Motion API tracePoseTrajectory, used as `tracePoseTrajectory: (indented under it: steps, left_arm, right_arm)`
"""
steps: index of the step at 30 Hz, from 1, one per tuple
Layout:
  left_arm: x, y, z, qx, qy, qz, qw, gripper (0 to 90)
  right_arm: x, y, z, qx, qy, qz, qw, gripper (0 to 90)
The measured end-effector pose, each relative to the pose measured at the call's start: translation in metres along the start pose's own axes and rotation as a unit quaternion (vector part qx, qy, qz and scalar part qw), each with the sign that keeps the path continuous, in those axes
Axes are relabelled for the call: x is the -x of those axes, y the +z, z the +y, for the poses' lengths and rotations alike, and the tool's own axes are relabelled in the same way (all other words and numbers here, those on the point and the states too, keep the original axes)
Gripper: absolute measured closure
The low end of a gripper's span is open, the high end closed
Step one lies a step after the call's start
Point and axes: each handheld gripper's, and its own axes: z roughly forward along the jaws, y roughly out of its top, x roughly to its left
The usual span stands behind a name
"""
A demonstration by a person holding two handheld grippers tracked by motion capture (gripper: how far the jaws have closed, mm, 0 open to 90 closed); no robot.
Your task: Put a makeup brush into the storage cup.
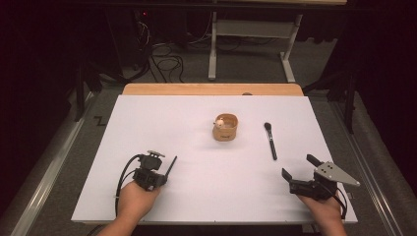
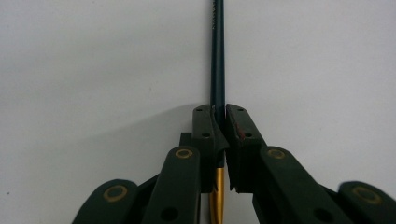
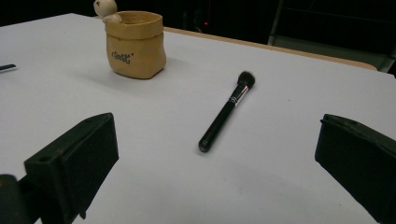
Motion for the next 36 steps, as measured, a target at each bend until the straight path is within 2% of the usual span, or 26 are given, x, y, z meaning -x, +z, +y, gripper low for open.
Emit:
tracePoseTrajectory:
  steps: [4, 8, 11, 18, 24, 26, 28, 30, 34, 36]
  left_arm:
    - [0.000, 0.000, 0.000, 0.000, 0.007, -0.002, 1.0000, 83.1]
    - [0.003, -0.003, 0.000, -0.008, 0.031, -0.001, 0.9995, 83.1]
    - [0.004, -0.011, 0.002, -0.002, 0.046, -0.004, 0.9989, 83.1]
    - [0.002, -0.031, 0.008, 0.020, 0.063, -0.015, 0.9977, 83.1]
    - [0.002, -0.041, 0.010, 0.026, 0.101, -0.034, 0.9939, 83.1]
    - [0.005, -0.043, 0.011, 0.026, 0.131, -0.034, 0.9905, 83.1]
    - [0.006, -0.042, 0.011, 0.021, 0.146, -0.034, 0.9885, 83.1]
    - [0.008, -0.042, 0.012, 0.021, 0.167, -0.037, 0.9850, 83.1]
    - [0.012, -0.041, 0.013, 0.019, 0.200, -0.045, 0.9786, 83.1]
    - [0.013, -0.042, 0.013, 0.019, 0.209, -0.053, 0.9763, 83.1]
  right_arm:
    - [0.001, 0.000, -0.001, -0.001, -0.001, -0.001, 1.0000, 0.3]
    - [0.002, 0.000, -0.001, -0.001, -0.003, -0.001, 1.0000, 0.2]
    - [0.002, 0.000, -0.001, -0.001, -0.002, -0.003, 1.0000, 0.2]
    - [0.002, 0.000, -0.001, -0.002, -0.003, -0.003, 1.0000, 0.2]
    - [0.002, 0.000, -0.002, -0.003, -0.002, -0.004, 1.0000, 0.2]
    - [0.002, 0.000, -0.002, -0.004, -0.003, -0.004, 1.0000, 0.2]
    - [0.002, 0.000, -0.002, -0.003, -0.003, -0.003, 1.0000, 0.2]
    - [0.001, 0.000, -0.002, -0.003, -0.003, -0.004, 1.0000, 0.2]
    - [0.001, 0.000, -0.002, -0.003, -0.004, -0.003, 1.0000, 0.2]
    - [0.001, 0.001, -0.002, -0.004, -0.002, -0.003, 1.0000, 0.2]
